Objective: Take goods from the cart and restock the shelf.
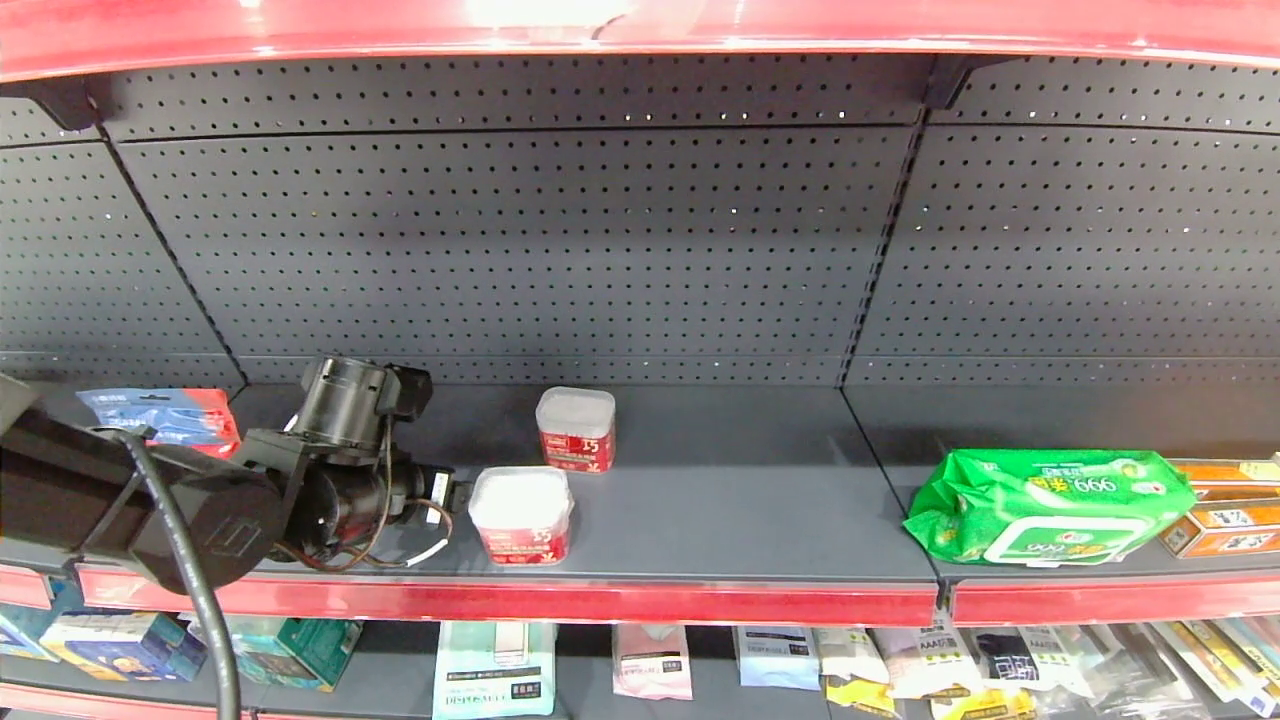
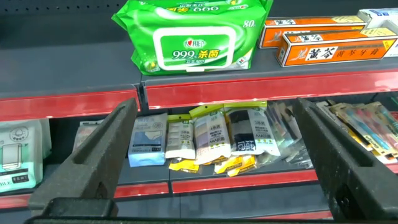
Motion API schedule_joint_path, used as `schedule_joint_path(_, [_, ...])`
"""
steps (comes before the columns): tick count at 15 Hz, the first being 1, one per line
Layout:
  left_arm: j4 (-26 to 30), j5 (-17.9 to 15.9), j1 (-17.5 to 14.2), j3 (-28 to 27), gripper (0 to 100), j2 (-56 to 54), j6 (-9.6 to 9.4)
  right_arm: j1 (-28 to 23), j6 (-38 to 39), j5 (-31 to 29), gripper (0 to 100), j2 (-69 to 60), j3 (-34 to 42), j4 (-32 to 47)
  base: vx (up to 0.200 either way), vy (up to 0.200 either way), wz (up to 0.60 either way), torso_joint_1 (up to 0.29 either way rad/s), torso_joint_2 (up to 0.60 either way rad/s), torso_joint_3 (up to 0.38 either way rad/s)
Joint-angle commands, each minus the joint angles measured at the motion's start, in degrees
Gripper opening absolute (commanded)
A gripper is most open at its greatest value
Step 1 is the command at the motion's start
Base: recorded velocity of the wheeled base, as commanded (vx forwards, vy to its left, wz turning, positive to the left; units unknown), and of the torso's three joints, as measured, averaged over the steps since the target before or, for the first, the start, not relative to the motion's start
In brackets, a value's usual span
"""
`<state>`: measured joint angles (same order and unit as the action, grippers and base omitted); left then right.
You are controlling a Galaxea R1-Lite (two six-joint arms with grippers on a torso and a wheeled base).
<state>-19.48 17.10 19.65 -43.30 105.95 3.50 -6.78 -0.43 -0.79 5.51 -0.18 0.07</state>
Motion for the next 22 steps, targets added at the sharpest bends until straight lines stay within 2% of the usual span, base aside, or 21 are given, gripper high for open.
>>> schedule_joint_path(1, [0.0,0.0,0.2,-0.3,100,0.2,0.02,0.0,0.0,0.0,100,0.0,0.0,0.0,0.000,0.000,0.00,0.000,0.00,0.000])
schedule_joint_path(9, [0.0,0.3,1.6,-1.8,100,1.5,0.02,0.0,0.0,0.0,100,0.1,0.0,0.0,0.000,0.000,0.00,0.000,0.00,0.000])
schedule_joint_path(16, [0.0,0.3,1.5,-2.0,100,1.6,0.02,0.0,0.0,0.0,100,0.0,0.0,0.0,0.000,0.000,0.00,0.000,0.00,0.000])
schedule_joint_path(18, [0.1,0.3,0.8,-1.3,100,0.3,0.02,0.0,0.0,0.0,100,0.1,0.0,0.0,0.000,0.000,0.00,0.000,0.00,0.000])
schedule_joint_path(19, [0.3,0.3,-0.8,-0.3,100,-2.4,-0.33,0.0,0.0,0.0,100,0.0,0.0,0.0,0.000,0.000,0.00,0.000,0.00,0.000])
schedule_joint_path(22, [2.8,-0.3,-4.2,5.2,100,-16.9,-1.04,0.0,0.0,0.0,100,0.0,0.0,0.0,0.000,0.000,0.00,0.000,0.00,0.000])
